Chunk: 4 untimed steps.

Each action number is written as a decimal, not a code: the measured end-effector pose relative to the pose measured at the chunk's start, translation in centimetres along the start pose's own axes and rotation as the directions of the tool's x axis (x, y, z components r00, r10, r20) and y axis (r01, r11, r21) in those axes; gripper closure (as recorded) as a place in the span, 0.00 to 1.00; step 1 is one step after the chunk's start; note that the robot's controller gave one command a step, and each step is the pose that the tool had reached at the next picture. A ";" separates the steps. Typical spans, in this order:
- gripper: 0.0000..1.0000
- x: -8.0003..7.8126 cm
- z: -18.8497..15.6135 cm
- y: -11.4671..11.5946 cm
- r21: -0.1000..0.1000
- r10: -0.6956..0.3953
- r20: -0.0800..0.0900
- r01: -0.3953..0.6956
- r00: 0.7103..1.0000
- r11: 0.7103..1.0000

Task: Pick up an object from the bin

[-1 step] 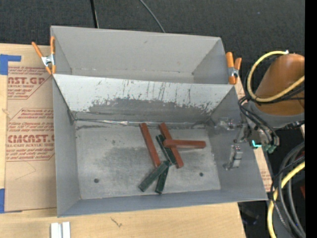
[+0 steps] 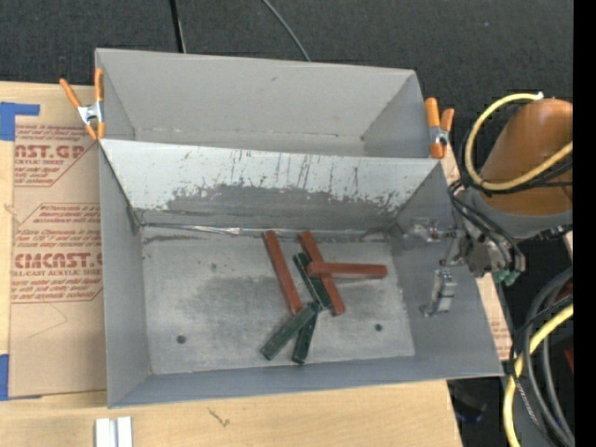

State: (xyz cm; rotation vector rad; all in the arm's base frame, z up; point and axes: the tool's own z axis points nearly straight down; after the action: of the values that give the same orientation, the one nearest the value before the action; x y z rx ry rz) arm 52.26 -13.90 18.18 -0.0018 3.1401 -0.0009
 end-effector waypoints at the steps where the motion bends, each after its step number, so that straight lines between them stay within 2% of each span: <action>1: 0.00 -2.6 5.0 0.6 0.002 0.001 0.008 -0.001 1.000 1.000; 2: 1.00 -5.7 11.1 3.5 0.000 0.135 0.000 -0.135 0.991 0.991; 3: 1.00 -5.7 11.1 3.5 0.000 0.136 0.000 -0.136 0.991 0.991; 4: 1.00 -4.1 -3.8 3.6 -0.001 0.137 0.005 -0.137 0.991 0.991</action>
Offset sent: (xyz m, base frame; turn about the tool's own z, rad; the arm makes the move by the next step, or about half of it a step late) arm 0.0571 0.0339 -0.1105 0.1371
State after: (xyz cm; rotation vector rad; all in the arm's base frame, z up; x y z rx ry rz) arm 56.30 -10.31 21.98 0.2141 3.1278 -0.0002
